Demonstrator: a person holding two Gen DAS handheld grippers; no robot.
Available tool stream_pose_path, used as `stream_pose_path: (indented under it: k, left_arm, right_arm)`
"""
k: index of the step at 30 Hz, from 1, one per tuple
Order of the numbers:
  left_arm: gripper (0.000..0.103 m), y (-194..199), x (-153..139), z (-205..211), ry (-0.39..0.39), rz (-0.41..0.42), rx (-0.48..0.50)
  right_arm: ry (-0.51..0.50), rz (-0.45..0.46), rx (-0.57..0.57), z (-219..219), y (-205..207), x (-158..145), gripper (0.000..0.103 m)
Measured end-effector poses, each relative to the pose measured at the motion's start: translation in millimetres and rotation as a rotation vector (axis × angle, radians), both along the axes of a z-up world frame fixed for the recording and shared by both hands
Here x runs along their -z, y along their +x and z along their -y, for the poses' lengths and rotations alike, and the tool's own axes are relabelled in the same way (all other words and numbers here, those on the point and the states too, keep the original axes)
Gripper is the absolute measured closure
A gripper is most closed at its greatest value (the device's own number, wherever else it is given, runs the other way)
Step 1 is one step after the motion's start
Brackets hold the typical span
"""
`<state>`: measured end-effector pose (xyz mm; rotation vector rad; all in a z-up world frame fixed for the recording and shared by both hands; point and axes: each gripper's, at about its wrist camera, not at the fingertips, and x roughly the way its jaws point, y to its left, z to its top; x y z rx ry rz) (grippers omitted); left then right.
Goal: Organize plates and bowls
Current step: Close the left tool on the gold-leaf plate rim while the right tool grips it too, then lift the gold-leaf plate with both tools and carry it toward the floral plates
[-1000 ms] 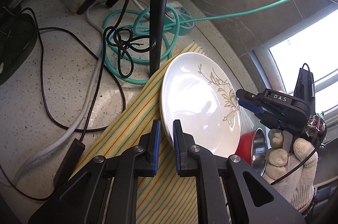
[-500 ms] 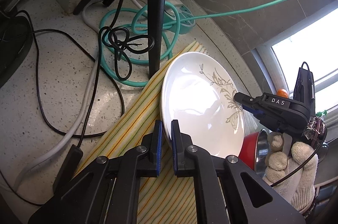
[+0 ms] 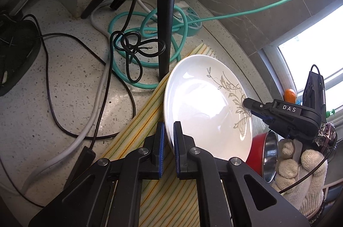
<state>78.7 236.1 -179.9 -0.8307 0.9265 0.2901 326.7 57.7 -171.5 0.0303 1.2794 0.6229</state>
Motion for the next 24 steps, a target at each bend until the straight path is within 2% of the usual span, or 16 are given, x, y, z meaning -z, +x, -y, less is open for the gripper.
stream_pose_path:
  k: [24]
  left_arm:
    - [0.097,-54.3,-21.1,-13.3,0.041,0.009,-0.044]
  right_arm:
    - [0.041,0.023,-0.067,-5.9,-44.7,-17.5,0.092]
